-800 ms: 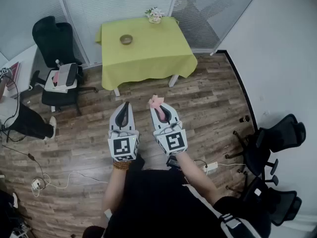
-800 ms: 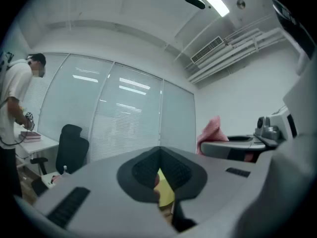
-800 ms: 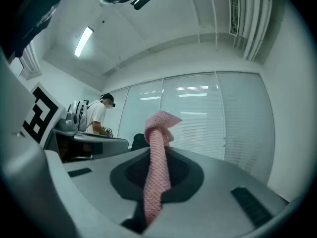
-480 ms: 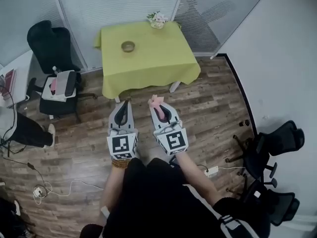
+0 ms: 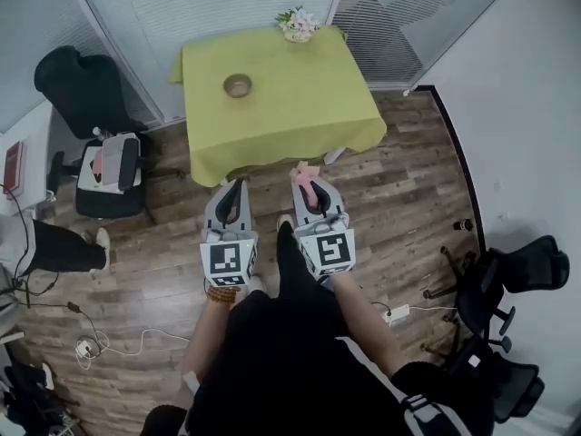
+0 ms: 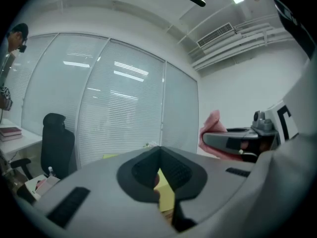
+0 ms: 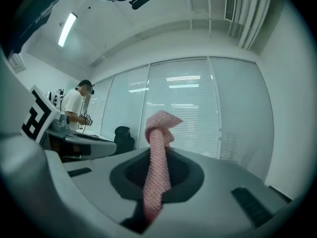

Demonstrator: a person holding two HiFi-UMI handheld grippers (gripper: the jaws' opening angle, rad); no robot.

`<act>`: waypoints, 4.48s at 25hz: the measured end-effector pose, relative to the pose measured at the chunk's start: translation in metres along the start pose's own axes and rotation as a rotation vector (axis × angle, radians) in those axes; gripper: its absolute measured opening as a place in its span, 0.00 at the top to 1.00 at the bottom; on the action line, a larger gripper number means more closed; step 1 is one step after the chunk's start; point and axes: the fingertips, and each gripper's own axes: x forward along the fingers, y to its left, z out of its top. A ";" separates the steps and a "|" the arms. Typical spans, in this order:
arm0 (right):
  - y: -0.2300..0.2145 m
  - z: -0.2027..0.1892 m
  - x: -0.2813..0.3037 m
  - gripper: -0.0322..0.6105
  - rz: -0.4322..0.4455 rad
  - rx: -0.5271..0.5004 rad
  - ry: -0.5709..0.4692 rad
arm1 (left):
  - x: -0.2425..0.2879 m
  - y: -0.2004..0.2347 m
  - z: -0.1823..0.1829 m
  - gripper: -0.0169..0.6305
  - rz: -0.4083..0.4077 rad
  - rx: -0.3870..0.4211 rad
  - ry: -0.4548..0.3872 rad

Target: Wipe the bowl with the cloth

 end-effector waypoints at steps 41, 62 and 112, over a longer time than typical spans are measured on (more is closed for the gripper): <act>-0.114 -0.115 0.486 0.92 0.583 -0.380 0.251 | 0.387 0.270 -0.105 0.97 0.003 -0.183 0.347; -0.060 -0.336 0.543 0.80 0.982 -0.649 0.606 | 0.437 0.272 -0.271 0.96 -0.093 -0.290 0.824; -0.047 -0.140 0.556 0.88 0.799 -0.186 0.421 | 0.432 0.302 -0.093 0.93 -0.110 -0.197 0.503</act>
